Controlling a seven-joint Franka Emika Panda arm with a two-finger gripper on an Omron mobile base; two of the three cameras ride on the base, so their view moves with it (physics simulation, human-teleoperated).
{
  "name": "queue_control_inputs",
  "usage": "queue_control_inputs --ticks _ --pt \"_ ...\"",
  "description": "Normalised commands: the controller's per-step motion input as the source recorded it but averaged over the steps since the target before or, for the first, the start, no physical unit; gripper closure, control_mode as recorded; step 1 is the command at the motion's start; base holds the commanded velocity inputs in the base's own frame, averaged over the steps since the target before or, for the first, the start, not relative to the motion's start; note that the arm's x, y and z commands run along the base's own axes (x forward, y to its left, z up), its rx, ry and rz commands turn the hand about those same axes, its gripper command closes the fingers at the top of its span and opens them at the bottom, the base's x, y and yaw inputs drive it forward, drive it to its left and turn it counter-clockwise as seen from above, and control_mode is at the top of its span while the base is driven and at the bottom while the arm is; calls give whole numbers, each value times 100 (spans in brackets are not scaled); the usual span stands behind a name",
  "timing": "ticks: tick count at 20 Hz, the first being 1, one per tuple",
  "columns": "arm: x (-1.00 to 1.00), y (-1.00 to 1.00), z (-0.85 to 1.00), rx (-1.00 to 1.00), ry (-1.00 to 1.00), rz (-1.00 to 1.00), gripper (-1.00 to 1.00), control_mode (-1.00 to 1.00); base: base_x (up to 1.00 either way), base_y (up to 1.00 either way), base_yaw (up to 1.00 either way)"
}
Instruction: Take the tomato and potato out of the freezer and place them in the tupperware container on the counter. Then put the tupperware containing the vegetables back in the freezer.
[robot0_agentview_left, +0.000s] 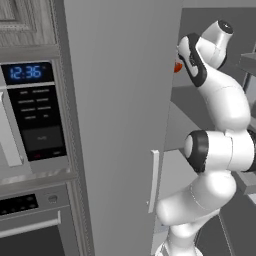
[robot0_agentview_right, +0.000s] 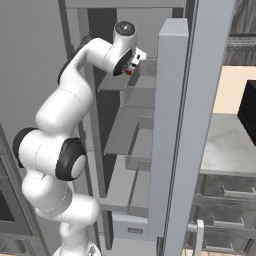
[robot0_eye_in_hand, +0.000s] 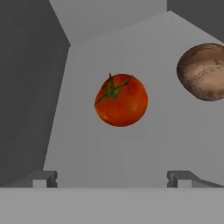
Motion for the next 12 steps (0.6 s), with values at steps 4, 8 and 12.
queue_control_inputs --ticks 4,8,12 --pt "29 -12 -1 1 0 0 -100 -100 0 0 0" --pt "30 -13 -6 1 0 0 -100 -100 0 0 0" --pt "27 -3 -11 0 0 1 -100 -100 0 0 0"
